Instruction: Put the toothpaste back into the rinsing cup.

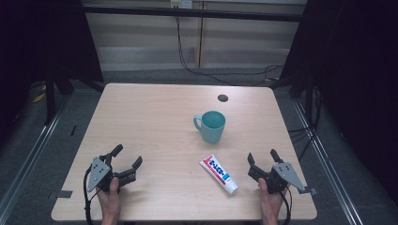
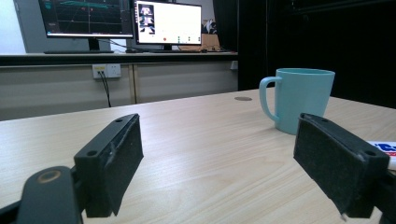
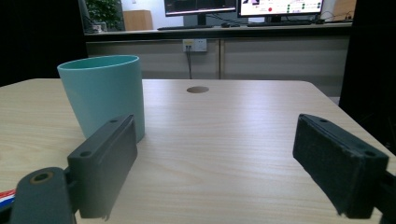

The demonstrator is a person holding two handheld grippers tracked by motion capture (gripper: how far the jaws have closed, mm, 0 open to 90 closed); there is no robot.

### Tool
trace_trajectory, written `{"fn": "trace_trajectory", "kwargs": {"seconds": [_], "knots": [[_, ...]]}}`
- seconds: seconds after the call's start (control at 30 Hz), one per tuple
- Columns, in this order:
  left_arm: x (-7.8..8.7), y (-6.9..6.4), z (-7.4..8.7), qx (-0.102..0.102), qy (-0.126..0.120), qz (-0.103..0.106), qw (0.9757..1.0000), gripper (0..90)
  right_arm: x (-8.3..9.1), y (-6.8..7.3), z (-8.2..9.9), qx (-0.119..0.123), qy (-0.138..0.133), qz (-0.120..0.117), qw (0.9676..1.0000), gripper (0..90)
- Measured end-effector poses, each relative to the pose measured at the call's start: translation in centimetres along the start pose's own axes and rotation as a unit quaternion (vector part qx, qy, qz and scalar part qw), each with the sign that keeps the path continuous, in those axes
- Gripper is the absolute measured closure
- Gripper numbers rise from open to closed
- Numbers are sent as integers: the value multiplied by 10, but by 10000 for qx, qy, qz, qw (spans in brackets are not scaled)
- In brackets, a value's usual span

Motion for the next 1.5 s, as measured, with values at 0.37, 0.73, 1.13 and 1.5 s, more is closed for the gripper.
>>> {"fn": "trace_trajectory", "kwargs": {"seconds": [0.37, 0.73, 1.13, 1.5], "knots": [[0, -1, 0, 58, -13, 42, 10000, 156, -2, -3, 2, -127, 161, 56, 9998, 131], [0, -1, 0, 57, -8, 46, 10000, 157, -5, 0, 7, 54, 528, 51, 9986, 158], [-1, -3, -1, 91, -42, 83, 9999, 156, 2, 12, -5, -69, 682, -379, 9969, 311], [-1, -3, -1, 86, -39, 84, 9999, 156, 0, 24, -14, -38, 1067, -903, 9902, 375]]}}
Point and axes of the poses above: each handheld gripper's, and its own axes: x roughly backward along the jaws, z roughly out of its underside, y roughly to its left, the point moved 10 cm from there along -x, roughly forward along the jaws, and after that the axes turned 4 degrees about -y, right-handed, at the moved point
